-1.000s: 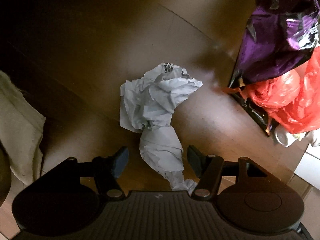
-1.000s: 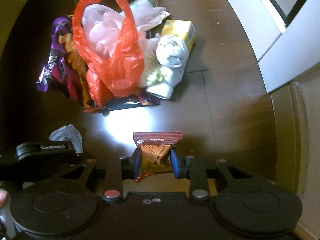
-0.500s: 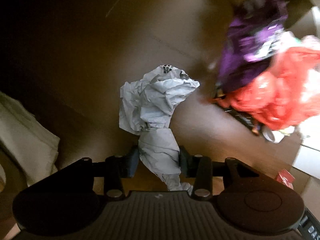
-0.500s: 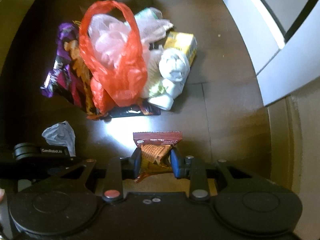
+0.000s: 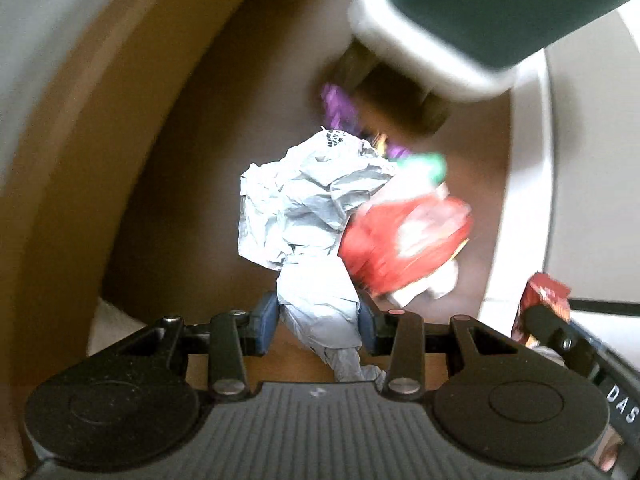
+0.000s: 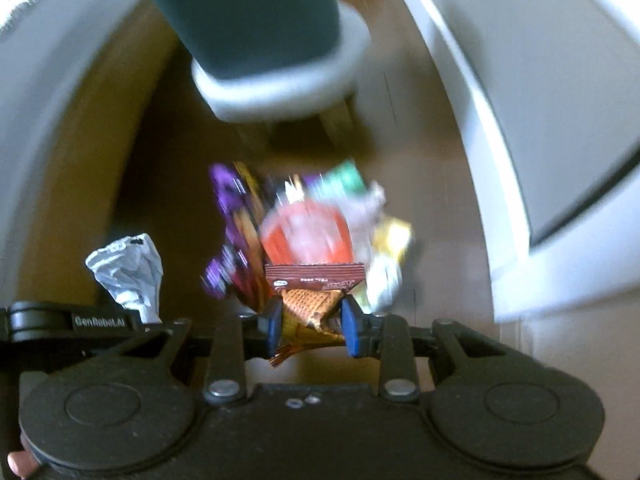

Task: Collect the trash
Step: 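Carry the grey cloth and brown wrapper over the green wastebasket and open both tools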

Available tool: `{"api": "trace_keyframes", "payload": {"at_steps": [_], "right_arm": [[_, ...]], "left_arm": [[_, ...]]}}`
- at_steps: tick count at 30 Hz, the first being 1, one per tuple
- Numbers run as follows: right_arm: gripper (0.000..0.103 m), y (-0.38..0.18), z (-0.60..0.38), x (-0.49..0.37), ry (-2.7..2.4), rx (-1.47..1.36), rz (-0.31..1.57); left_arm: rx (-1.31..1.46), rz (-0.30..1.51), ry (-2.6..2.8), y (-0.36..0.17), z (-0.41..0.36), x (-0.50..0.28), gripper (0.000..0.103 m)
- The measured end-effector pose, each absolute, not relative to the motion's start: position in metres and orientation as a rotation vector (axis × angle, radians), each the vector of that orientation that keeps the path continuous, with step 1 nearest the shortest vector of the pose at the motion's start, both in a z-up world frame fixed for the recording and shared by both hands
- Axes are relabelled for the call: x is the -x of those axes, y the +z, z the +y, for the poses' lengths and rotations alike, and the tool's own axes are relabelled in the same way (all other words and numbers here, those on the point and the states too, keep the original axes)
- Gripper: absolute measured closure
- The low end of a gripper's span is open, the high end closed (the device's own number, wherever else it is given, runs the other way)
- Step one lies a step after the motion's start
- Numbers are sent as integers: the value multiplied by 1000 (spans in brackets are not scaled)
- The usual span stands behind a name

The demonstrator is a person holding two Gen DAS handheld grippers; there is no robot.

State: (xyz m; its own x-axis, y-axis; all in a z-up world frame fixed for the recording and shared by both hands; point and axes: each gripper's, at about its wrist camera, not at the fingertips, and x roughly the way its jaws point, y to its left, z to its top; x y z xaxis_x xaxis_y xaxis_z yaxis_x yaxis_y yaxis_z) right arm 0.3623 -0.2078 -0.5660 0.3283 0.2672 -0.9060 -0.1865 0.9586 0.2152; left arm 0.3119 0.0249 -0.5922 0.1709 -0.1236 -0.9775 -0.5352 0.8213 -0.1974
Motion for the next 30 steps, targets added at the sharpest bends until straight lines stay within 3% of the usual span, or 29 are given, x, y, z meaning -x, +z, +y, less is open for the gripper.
{"api": "trace_keyframes", "payload": {"at_steps": [9,20,30], "right_arm": [[74,-440,-188,-424,376,-23,940],[74,-360,-170,-508,410,97,698],[74,-368,-156,-582,430,151,737]], "left_arm": [[506,1179,244,-465,31,-374,63],[446,975,194,-358,47,-473,63],[337,983,201,-358,43,-568,62]]}}
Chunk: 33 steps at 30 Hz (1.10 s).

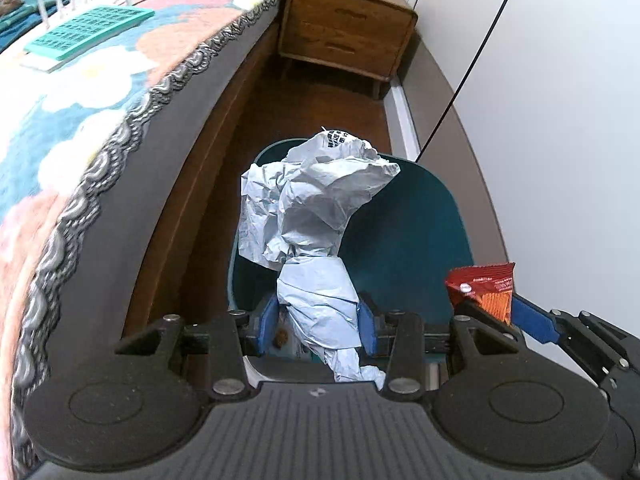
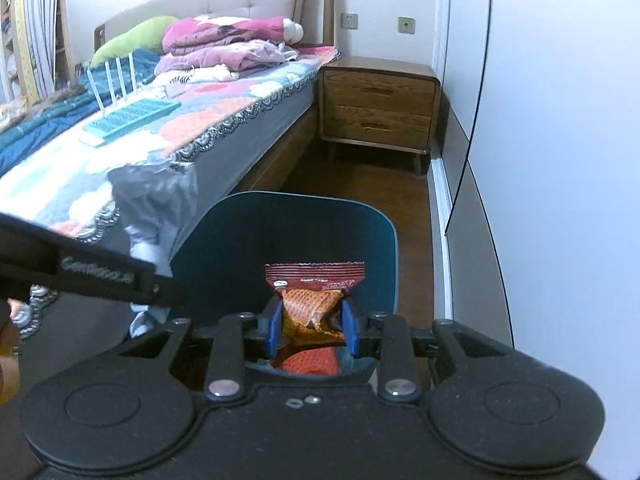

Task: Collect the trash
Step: 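Carry the grey cloth and brown wrapper over the green wastebasket and open both tools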

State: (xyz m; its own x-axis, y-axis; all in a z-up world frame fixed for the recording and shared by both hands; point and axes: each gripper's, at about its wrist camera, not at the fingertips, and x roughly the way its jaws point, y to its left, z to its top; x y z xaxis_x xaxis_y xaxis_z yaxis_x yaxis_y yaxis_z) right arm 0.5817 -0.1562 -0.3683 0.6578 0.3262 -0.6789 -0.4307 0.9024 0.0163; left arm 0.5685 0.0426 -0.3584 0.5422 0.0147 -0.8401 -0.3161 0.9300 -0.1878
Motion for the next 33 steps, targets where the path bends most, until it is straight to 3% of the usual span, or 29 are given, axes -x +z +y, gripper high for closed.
{"api": "trace_keyframes", "payload": {"at_steps": [19,26,29,33], "right_arm": [[72,-412,-121,-607,481,348,870],[68,-416,-122,-608,466,326,885],[60,-416,-124,-608,462,298,885],[54,-413,-127,-606,457,284,876]], "left_arm": [[166,1188,219,-432,35,-634,61],[131,1162,207,-433,28,-634,60],[133,1135,191,-429,26,-631,40],[107,1099,179,-422,19,-625,39]]}}
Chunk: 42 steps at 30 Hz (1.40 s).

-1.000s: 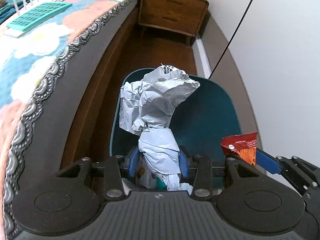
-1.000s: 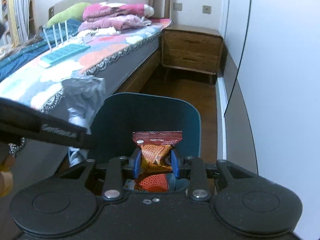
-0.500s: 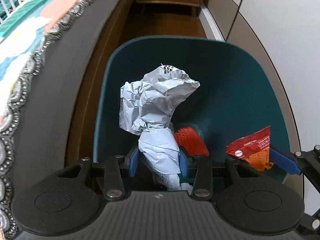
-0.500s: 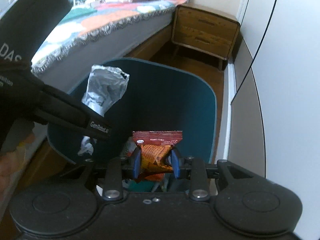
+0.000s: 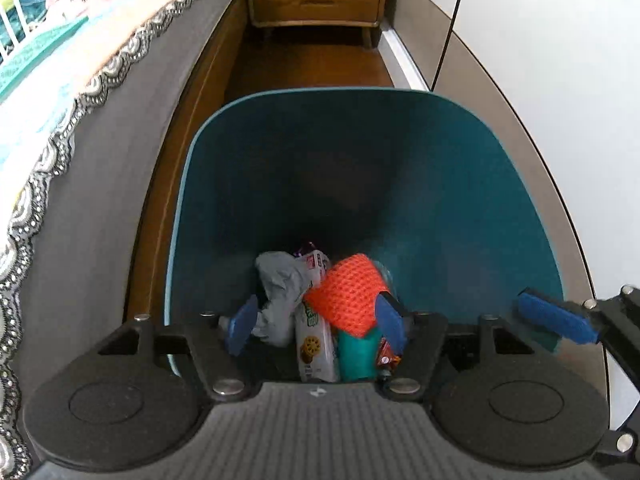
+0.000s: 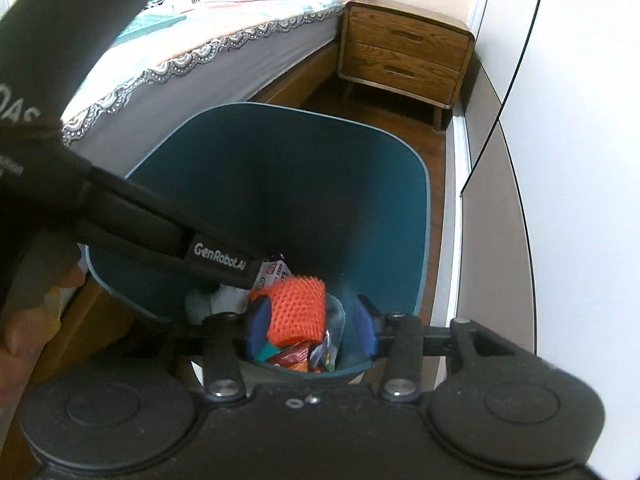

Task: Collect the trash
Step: 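Carry the grey cloth and brown wrapper over the green wastebasket and open both tools, then move both tools back down toward the trash pile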

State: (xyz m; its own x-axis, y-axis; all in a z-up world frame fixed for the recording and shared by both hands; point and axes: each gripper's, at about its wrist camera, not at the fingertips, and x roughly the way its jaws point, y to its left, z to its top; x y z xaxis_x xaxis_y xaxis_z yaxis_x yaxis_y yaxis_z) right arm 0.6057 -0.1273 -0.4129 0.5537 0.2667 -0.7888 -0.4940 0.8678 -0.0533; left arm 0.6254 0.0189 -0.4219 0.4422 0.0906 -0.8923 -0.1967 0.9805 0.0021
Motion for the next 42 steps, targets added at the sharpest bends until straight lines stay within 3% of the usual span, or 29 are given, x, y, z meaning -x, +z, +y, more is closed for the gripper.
{"api": "trace_keyframes", "payload": {"at_steps": [2,24,32,42], "right_arm": [[46,-409,-130,-603,457,273,860],[34,-385,-190,-540,433,90,800],[30,-427,-214,-481,396,141,895],[22,-536,-211,-436,425,217,1105]], "left_arm": [[122,1082,171,-417,19,-621,39],[186,958,146,-377,23,-515,39],[241,1125,112,-436,15,-452,39],[297,1327,181,-556,18,-397,35]]}}
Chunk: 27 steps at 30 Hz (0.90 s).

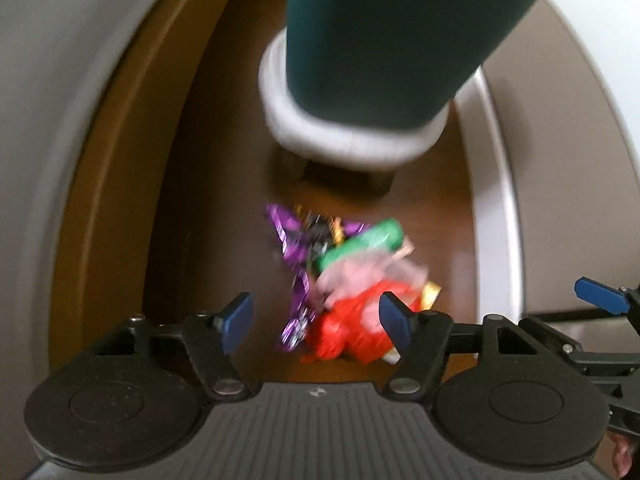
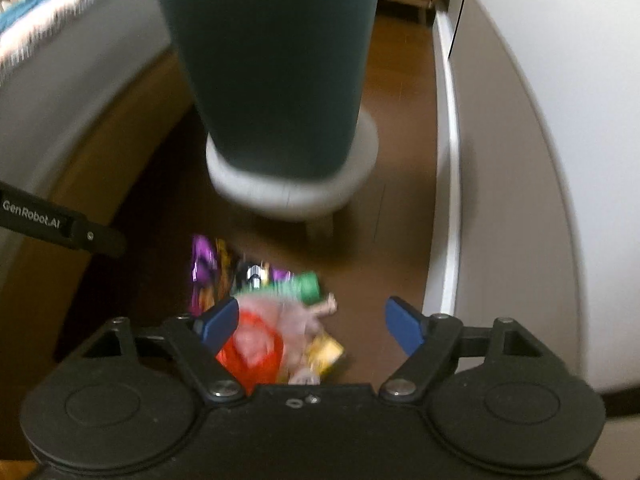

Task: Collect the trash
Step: 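Move both tools back down toward the trash pile, then grasp the red plastic bag with the left tool while the right tool grasps the white tissue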

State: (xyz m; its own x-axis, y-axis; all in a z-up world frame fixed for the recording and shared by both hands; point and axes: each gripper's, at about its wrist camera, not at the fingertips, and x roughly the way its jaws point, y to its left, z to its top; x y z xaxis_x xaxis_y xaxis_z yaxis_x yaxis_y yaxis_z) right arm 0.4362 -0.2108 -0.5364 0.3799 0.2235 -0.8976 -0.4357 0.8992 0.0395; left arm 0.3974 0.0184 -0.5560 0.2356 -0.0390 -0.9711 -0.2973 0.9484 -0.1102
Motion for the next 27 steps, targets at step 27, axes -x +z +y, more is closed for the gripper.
{"api": "trace_keyframes", "payload": {"at_steps": [27], "right_arm": [[43,-736,-221,-425,489,143,1338]], "left_arm": [[-220,1347,-76,-765,-99,-353,35]]}}
